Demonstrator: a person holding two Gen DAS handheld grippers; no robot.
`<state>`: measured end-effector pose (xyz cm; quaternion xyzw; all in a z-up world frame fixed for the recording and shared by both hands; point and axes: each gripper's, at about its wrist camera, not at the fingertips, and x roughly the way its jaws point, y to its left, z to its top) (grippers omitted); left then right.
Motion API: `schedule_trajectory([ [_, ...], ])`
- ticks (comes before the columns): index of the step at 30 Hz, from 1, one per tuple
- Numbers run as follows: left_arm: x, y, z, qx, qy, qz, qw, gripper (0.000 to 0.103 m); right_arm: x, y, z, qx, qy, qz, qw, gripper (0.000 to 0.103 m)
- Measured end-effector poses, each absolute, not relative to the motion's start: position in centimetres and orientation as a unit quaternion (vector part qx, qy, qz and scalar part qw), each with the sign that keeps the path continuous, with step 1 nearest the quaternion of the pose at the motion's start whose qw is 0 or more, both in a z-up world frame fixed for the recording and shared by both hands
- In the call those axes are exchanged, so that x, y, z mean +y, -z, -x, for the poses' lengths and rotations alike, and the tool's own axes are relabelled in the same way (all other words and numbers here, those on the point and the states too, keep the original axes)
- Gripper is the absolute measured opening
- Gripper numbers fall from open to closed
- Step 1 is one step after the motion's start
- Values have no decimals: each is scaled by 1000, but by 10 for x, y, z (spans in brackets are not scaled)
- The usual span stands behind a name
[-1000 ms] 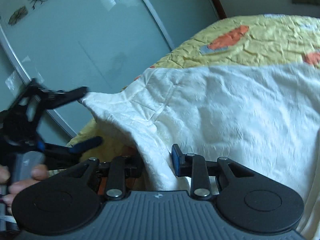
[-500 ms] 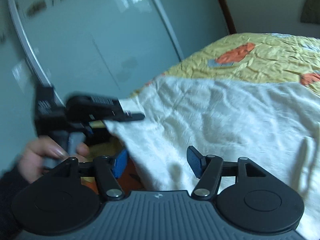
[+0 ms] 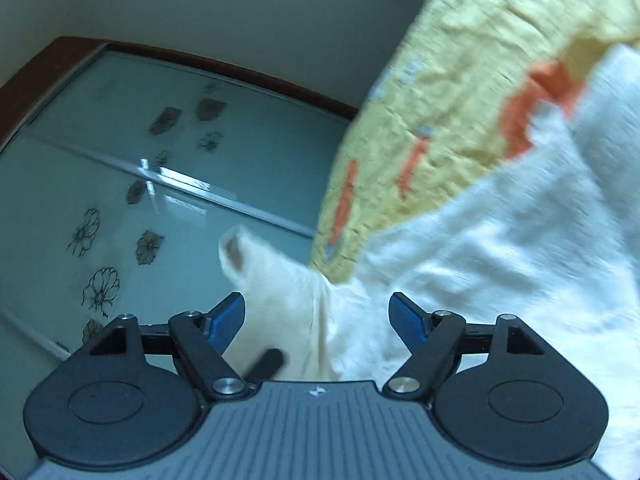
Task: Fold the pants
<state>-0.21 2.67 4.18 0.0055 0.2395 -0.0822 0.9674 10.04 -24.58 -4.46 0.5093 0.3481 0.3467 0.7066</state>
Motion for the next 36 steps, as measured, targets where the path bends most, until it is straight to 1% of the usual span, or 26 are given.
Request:
schedule_trajectory([
  [4, -1, -14, 2, 284, 112, -26, 952, 15, -234, 48, -105, 391, -337, -469, 717, 80],
  [7, -7, -4, 12, 275, 116, -57, 953, 15, -218, 41, -109, 410, -352, -430, 723, 80],
  [8, -8, -2, 14, 272, 123, -70, 952, 23, -212, 40, -111, 419, -354, -417, 725, 80],
  [11, -20, 2, 21, 266, 152, -122, 944, 41, -198, 36, -114, 435, -352, -380, 737, 80],
  [13, -17, 0, 27, 271, 162, -129, 940, 48, -194, 35, -115, 437, -353, -371, 740, 80],
  [14, -12, -3, 31, 273, 170, -120, 939, 53, -194, 35, -114, 437, -354, -371, 739, 80],
  [15, -7, -10, 35, 275, 178, -110, 938, 56, -194, 36, -114, 436, -355, -372, 739, 80],
  [17, 7, -16, 45, 270, 180, -94, 941, 67, -196, 39, -112, 434, -356, -372, 739, 78],
  [18, 13, -20, 48, 267, 177, -88, 943, 69, -196, 39, -111, 433, -357, -371, 740, 77],
  [21, 35, -26, 61, 267, 174, -68, 946, 70, -194, 39, -110, 428, -357, -359, 749, 76],
  [22, 39, -28, 63, 268, 166, -69, 946, 70, -193, 39, -111, 427, -355, -350, 755, 74],
  [24, 45, -32, 61, 263, 148, -69, 951, 70, -190, 38, -110, 421, -354, -340, 763, 74],
  [27, 64, -43, 63, 256, 156, -23, 954, 70, -190, 39, -108, 419, -352, -333, 768, 69],
  [29, 77, -48, 60, 260, 152, 9, 954, 72, -192, 40, -109, 423, -347, -334, 768, 65],
  [30, 81, -49, 60, 264, 139, 13, 954, 72, -193, 39, -109, 424, -342, -333, 769, 60],
  [31, 84, -49, 58, 269, 120, 12, 956, 72, -194, 38, -108, 427, -332, -328, 775, 51],
  [33, 94, -48, 53, 286, 88, 21, 954, 72, -193, 33, -104, 429, -322, -312, 784, 39],
  [36, 111, -46, 51, 303, 71, 65, 948, 73, -194, 32, -99, 431, -335, -313, 777, 39],
])
